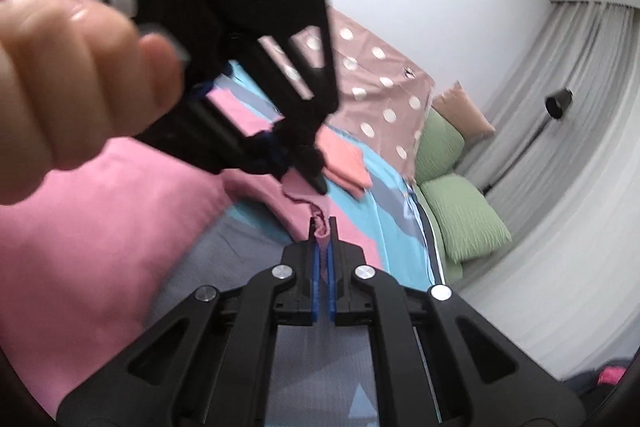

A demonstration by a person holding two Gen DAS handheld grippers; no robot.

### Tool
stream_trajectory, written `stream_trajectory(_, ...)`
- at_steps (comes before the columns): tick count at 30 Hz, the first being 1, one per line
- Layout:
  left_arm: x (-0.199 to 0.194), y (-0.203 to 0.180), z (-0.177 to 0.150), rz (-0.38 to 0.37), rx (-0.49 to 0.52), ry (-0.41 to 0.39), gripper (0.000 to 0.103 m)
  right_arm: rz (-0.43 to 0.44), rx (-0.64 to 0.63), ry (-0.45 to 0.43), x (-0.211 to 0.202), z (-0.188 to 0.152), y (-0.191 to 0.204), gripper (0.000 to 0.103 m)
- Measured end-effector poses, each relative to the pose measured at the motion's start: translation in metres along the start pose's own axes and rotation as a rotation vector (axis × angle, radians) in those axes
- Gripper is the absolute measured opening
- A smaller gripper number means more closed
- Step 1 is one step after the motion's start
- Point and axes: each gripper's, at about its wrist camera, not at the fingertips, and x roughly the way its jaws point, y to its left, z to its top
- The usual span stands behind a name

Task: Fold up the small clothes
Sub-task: 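Lift the sleeve with the right tool and carry it across the dress body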

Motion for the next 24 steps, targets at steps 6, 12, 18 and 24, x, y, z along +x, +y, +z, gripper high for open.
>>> stream_trajectory(6,-0.063,-0.030,0.013,0.004,0.111,-0.084,0.001,0.010,-0.040,-0.131,-0.022,0.058,0.015,0.003)
stream_trajectory(12,-0.130,-0.045,0.019,0.029,0.196,-0.182,0.001,0.032,-0.060,-0.232,-0.043,0.111,0.044,0.003)
stream_trajectory(18,-0.193,-0.040,0.026,0.041,0.227,-0.264,0.001,0.047,-0.111,-0.320,-0.063,0.158,0.084,0.003)
stream_trajectory(24,-0.244,-0.018,0.029,0.037,0.230,-0.320,0.001,0.081,-0.153,-0.363,-0.071,0.196,0.123,0.003)
